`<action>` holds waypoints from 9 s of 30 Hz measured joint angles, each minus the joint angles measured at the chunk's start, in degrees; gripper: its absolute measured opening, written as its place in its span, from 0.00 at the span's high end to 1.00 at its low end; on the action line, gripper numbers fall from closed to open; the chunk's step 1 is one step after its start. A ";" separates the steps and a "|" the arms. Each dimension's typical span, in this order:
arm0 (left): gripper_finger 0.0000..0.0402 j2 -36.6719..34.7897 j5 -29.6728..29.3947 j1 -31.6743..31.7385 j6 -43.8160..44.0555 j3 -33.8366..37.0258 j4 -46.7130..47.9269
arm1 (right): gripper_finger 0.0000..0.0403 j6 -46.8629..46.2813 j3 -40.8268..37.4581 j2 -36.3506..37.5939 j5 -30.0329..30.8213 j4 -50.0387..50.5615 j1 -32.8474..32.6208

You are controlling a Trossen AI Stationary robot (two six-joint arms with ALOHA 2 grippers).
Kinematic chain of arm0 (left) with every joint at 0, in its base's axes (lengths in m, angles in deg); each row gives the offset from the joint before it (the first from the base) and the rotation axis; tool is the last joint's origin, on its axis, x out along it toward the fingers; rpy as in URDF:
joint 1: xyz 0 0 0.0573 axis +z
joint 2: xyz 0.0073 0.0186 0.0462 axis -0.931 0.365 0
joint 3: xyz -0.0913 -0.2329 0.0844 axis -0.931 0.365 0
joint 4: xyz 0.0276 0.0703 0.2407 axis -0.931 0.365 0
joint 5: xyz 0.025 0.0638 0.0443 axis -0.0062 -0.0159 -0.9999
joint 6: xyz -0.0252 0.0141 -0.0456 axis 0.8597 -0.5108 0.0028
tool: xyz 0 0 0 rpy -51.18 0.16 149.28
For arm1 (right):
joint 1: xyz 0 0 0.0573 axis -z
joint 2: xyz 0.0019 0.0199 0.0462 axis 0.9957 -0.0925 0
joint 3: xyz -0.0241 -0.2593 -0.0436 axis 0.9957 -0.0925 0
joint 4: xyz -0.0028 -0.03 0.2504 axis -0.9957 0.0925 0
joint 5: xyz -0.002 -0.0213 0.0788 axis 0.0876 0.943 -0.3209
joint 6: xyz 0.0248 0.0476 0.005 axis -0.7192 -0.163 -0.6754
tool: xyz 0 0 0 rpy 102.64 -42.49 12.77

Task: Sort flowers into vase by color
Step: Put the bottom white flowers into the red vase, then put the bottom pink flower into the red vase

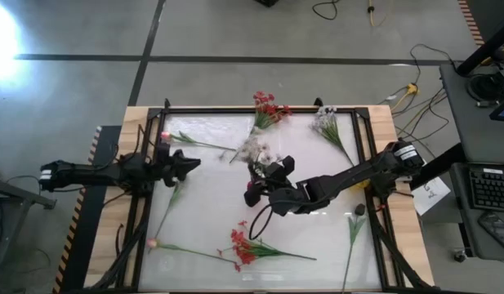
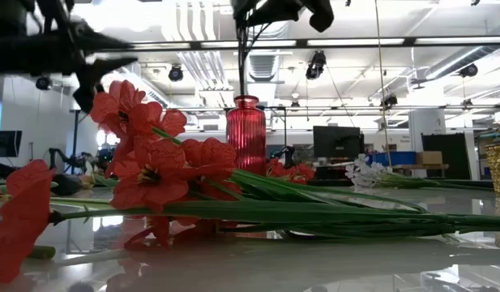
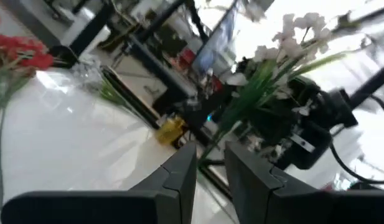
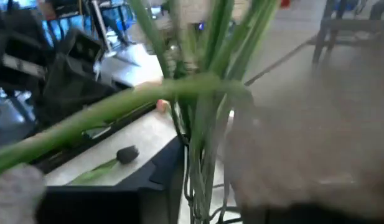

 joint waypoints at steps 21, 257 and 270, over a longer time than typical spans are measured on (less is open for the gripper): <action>0.90 21.72 10.34 -5.36 -17.01 -45.63 63.61 | 0.36 -12.46 15.78 0.83 -17.04 38.98 -3.04; 0.48 61.95 -47.18 -64.90 42.84 -39.05 53.83 | 0.97 28.01 4.03 1.69 -4.86 -27.11 -6.90; 0.56 50.66 -52.24 -63.08 41.18 -27.26 44.16 | 0.97 41.49 -17.79 11.01 -1.29 -56.12 -7.81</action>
